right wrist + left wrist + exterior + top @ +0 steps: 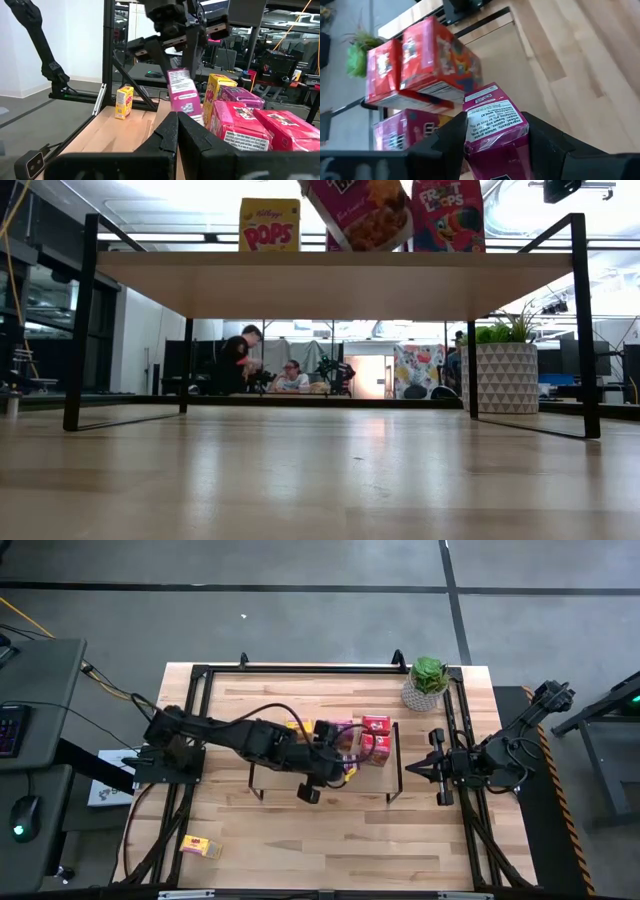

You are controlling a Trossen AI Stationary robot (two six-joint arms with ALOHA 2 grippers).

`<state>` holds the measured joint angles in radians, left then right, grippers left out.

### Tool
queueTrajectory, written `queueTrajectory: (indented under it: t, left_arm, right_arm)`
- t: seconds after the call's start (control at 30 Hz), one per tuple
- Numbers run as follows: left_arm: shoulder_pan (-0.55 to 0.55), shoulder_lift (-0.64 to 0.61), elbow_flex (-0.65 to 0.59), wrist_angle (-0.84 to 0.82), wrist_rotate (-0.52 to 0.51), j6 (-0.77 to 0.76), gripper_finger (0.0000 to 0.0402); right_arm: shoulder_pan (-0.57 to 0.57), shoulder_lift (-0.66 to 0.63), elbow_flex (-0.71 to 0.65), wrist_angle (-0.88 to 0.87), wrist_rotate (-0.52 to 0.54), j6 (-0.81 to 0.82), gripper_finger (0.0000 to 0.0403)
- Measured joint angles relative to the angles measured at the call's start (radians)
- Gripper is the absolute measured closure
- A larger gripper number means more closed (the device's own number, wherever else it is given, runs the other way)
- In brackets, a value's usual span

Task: Stack cereal on shelf
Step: Put the purple cereal box on the shelf aligned with the purple box

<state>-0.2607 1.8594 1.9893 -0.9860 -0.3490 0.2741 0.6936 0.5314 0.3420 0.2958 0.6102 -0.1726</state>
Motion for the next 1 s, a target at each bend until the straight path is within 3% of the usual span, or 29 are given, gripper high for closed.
queueTrajectory:
  t: [0.4, 1.0]
  left_arm:
    - [0.032, -0.014, 0.003, -0.108, 0.068, -0.086, 0.0233]
    - [0.050, -0.012, 0.003, -0.108, 0.079, -0.082, 0.0233]
  right_arm:
    - [0.000, 0.000, 0.000, -0.002, 0.000, 0.000, 0.0403]
    - [0.000, 0.000, 0.000, -0.007, 0.000, 0.000, 0.0403]
